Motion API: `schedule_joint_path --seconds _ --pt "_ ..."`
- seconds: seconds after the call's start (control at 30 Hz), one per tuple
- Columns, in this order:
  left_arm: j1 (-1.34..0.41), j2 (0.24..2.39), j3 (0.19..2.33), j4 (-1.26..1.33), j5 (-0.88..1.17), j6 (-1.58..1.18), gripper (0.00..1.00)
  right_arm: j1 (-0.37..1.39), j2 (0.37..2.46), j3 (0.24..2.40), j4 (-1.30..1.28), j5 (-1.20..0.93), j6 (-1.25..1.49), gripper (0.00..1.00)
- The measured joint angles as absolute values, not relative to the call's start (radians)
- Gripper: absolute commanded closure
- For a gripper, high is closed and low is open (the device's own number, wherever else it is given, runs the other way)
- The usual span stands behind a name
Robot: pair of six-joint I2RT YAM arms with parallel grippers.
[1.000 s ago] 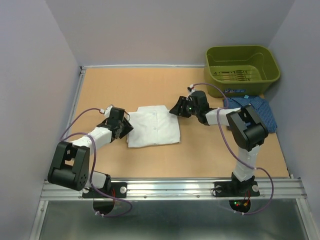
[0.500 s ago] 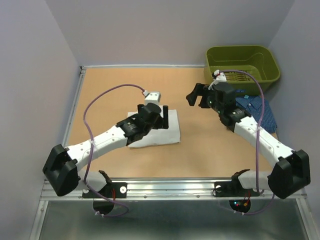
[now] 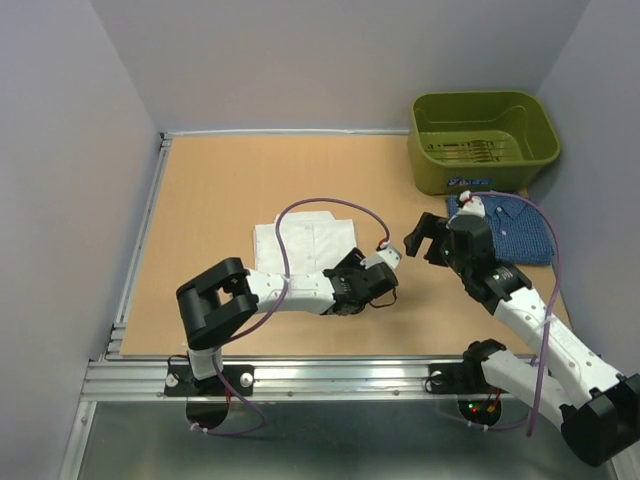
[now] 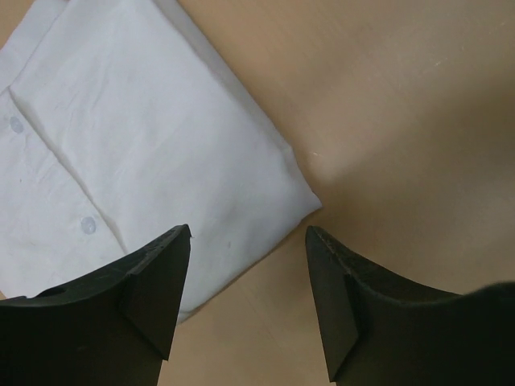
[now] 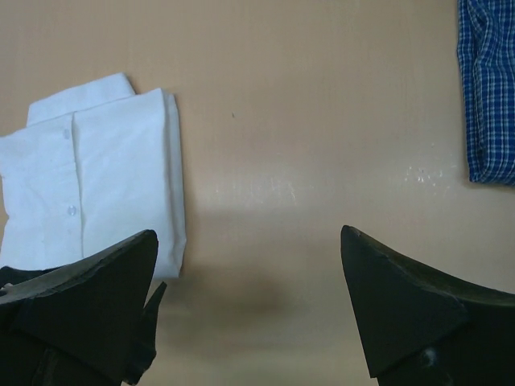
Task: Fold and stack the long sleeve shirts
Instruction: Fold the shirt
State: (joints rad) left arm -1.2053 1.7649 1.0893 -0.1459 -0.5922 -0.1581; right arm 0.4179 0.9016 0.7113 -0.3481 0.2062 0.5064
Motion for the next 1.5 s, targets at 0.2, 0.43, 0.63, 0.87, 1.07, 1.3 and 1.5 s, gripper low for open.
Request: schedule_joint_path --seconds 0.2,0.43,0.63,0.87,1.07,1.3,1.5 --pt "-1.209 1.837 1.111 -0.124 -0.627 -0.091 0.34 0.418 0.814 0.62 -0.368 0.199 0.577 0.0" --pt "-1.222 1.871 1.113 -0.09 -0.616 -0.053 0.35 0.418 0.809 0.601 -0.371 0.185 0.618 0.0" --pt "-1.24 1.876 1.106 -0.069 -0.59 -0.034 0.36 0.418 0.812 0.601 -0.371 0.186 0.622 0.0" --pt "-1.241 1.88 1.104 -0.042 -0.589 -0.029 0.68 0.418 0.841 0.601 -0.371 0.183 0.633 0.0" --pt "-1.228 1.89 1.104 -0.04 -0.595 -0.039 1.0 0.418 0.842 0.6 -0.371 0.183 0.637 0.0" --pt "-1.193 1.862 1.069 -0.039 -0.566 -0.053 1.0 0.413 0.923 0.601 -0.36 0.162 0.663 0.0" --pt "-1.177 1.782 1.053 -0.05 -0.523 -0.086 1.0 0.406 1.041 0.601 -0.328 0.069 0.685 0.0"
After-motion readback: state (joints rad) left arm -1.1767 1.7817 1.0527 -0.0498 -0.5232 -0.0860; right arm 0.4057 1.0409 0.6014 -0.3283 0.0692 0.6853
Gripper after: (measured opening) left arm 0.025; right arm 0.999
